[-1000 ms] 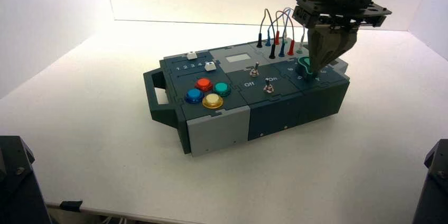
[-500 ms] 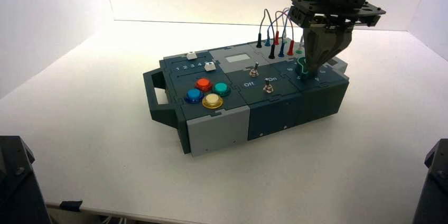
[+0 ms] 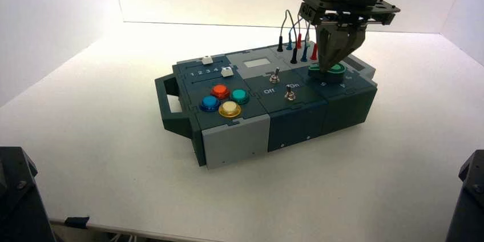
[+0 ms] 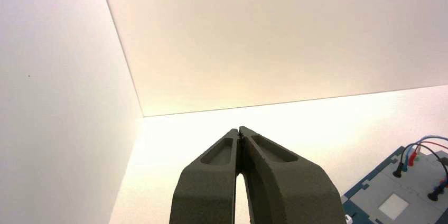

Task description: Turn the knob to position 1.

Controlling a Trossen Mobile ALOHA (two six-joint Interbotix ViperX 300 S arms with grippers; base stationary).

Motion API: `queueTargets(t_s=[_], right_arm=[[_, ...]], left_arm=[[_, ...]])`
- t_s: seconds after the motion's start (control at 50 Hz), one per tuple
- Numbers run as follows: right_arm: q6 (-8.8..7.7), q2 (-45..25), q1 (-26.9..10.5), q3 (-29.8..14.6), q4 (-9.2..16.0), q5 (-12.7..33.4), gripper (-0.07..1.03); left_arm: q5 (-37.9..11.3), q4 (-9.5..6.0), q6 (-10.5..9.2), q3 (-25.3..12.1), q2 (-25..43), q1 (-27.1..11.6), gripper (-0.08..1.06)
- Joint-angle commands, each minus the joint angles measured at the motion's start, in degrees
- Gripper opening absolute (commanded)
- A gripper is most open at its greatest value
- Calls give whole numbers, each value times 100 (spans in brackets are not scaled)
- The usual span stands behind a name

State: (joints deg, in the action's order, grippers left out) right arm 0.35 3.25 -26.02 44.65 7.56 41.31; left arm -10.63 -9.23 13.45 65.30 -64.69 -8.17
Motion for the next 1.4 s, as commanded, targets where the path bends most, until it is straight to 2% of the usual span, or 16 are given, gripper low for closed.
queueTargets(t_s=[0.02,0.7,1.4], right_arm=[[0,-193,62,18,-44,-18,-2],[0,-615,62,-334,-70,-18,-2],[-9,-360,70,-686,-229,-79,-2]], left_arm=[[62,-9,9,-167,9,-26,-3],[79,-9,18,-167,-26,-26,-3],[79,-9,18,-141,0,-18,-3]])
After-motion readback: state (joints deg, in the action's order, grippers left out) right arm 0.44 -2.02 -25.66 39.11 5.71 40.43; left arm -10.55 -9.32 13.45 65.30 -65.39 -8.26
